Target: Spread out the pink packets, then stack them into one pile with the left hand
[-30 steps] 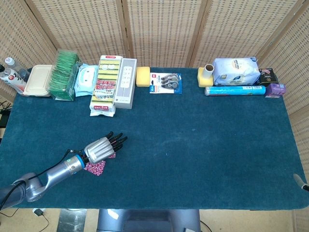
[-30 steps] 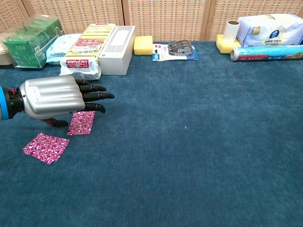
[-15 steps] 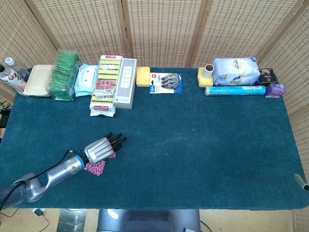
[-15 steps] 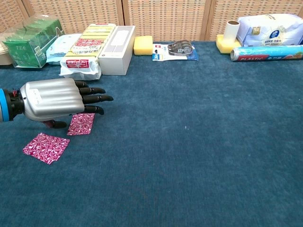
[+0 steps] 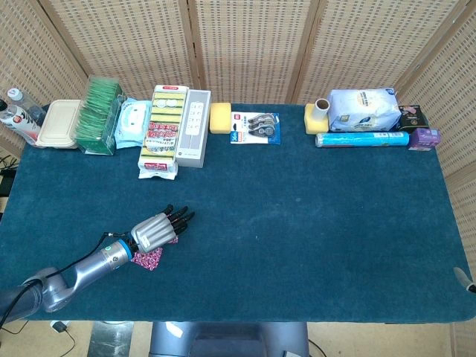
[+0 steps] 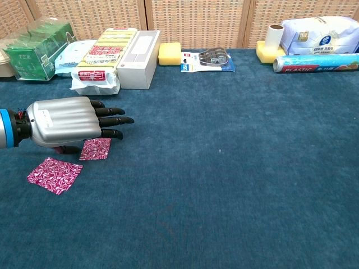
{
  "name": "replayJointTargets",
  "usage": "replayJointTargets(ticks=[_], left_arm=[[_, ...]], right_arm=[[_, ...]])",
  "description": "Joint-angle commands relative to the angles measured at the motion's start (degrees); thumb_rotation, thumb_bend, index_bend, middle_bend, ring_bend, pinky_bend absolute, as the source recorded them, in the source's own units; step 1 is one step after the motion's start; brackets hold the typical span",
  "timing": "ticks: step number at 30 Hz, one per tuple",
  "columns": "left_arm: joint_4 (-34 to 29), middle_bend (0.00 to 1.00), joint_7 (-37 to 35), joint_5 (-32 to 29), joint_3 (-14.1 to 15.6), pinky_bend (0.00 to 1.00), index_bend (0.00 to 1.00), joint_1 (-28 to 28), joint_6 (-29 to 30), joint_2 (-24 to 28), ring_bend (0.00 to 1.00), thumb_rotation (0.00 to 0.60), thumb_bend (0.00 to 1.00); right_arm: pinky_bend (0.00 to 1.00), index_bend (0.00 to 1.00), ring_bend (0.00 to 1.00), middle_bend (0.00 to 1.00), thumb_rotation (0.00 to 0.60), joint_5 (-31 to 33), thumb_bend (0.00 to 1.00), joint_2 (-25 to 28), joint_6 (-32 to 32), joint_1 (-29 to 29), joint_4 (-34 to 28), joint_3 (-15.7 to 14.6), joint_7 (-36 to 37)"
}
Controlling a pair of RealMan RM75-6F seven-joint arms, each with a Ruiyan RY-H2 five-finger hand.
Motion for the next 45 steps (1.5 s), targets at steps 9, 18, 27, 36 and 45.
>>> replayJointTargets(ticks=[9, 18, 27, 36, 45], left_arm=[[1.81, 0.0, -0.49, 1.1, 0.31, 0.27, 0.37, 0.31, 1.18, -1.3, 0.0, 0.6, 0.25], [2.45, 0.0, -1.37, 1.9, 0.48, 0.28, 0.44, 0.59, 2.6, -1.39, 0.0, 0.6, 0.25], [3.41, 0.0, -1.83, 2.17, 0.61, 0.29, 0.5, 0.97, 3.23, -1.74, 0.0, 0.6, 0.25], [0.39, 0.0, -1.42, 1.07, -0.97, 0.3, 0.51, 1.12, 4.43, 0.21, 0.0, 0.6, 0.25], [-22.45, 0.0, 11.64, -18.71, -7.77, 0.3, 0.51, 3.38, -4.48, 8.4, 0.0, 0.6, 0.25]], right_arm=[[0.0, 0.18, 0.0, 0.05, 0.6, -0.29, 0.23, 0.17, -0.1, 0.0, 0.01, -0.14, 0.52], [0.0, 0.18, 0.0, 0.05, 0.6, -0.37, 0.23, 0.21, -0.06, -0.03, 0.14, -0.18, 0.76], [0.0, 0.18, 0.0, 0.05, 0.6, -0.23, 0.23, 0.05, -0.03, 0.02, 0.13, -0.11, 0.3], [0.0, 0.18, 0.0, 0.05, 0.6, -0.2, 0.23, 0.07, -0.2, 0.07, 0.12, -0.14, 0.39], [0.0, 0.18, 0.0, 0.05, 0.6, -0.33, 0.23, 0.11, -0.33, 0.1, 0.07, -0.24, 0.38]])
